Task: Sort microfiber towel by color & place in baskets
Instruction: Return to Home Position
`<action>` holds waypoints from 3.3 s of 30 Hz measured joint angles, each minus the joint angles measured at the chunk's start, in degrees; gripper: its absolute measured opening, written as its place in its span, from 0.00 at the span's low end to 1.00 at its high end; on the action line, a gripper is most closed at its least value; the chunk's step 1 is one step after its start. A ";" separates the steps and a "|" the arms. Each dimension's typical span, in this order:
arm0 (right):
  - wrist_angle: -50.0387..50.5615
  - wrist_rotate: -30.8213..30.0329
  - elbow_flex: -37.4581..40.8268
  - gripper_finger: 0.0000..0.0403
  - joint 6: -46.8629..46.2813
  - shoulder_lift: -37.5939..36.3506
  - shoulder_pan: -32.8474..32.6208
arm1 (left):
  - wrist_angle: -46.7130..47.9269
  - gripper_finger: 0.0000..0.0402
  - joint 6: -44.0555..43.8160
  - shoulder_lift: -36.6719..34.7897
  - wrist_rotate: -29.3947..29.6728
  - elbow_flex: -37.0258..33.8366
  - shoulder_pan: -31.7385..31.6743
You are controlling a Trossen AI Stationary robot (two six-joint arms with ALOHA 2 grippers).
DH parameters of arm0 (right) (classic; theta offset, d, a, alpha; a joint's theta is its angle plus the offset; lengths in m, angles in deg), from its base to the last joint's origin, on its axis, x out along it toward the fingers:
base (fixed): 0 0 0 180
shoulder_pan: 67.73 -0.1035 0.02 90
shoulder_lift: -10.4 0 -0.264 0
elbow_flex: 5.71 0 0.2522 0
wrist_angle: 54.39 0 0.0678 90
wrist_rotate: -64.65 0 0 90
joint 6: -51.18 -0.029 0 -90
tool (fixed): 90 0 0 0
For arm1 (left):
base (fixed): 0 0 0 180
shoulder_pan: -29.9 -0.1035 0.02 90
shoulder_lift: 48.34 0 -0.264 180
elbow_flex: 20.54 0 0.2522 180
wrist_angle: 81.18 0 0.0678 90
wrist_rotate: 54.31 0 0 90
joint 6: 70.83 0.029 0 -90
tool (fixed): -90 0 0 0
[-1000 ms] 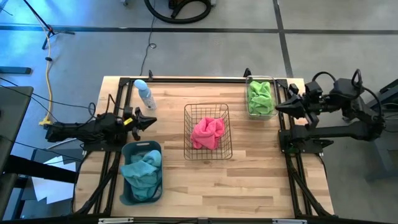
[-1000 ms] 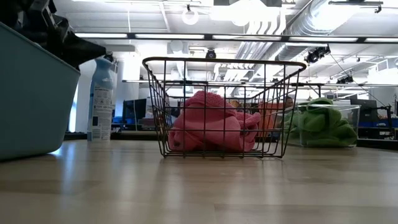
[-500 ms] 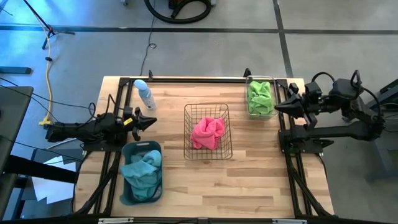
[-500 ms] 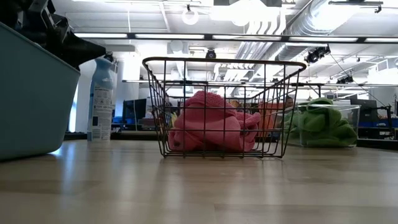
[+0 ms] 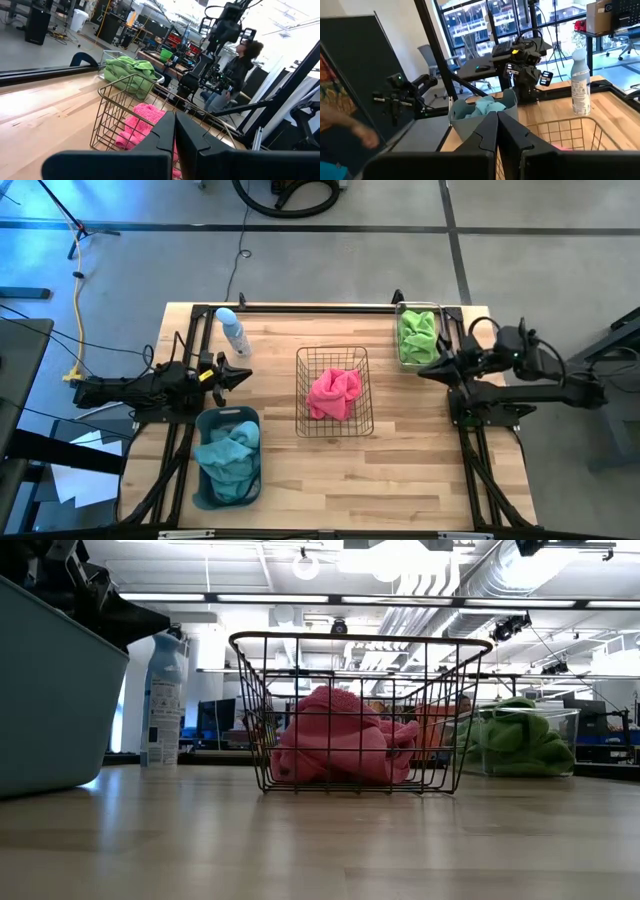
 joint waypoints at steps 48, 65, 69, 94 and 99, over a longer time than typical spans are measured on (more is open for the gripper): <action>-28.56 -3.75 41.41 0.00 -2.26 -24.75 -0.02 | 0.22 0.00 0.00 0.11 -0.20 0.00 0.00; -19.24 -4.81 41.33 0.00 -1.65 -24.22 -0.02 | 0.20 0.00 0.00 0.09 -0.22 0.00 -0.02; -19.20 -4.81 41.33 0.00 -1.65 -24.22 -0.02 | 0.20 0.00 -0.02 0.11 -0.22 0.00 -0.02; -19.15 -4.59 41.28 0.00 -1.65 -24.22 -0.02 | 0.22 0.00 -0.02 0.11 -0.21 0.00 0.00; -19.15 -4.61 41.28 0.00 -1.65 -24.22 0.00 | 0.22 0.00 0.00 0.11 -0.22 0.00 0.00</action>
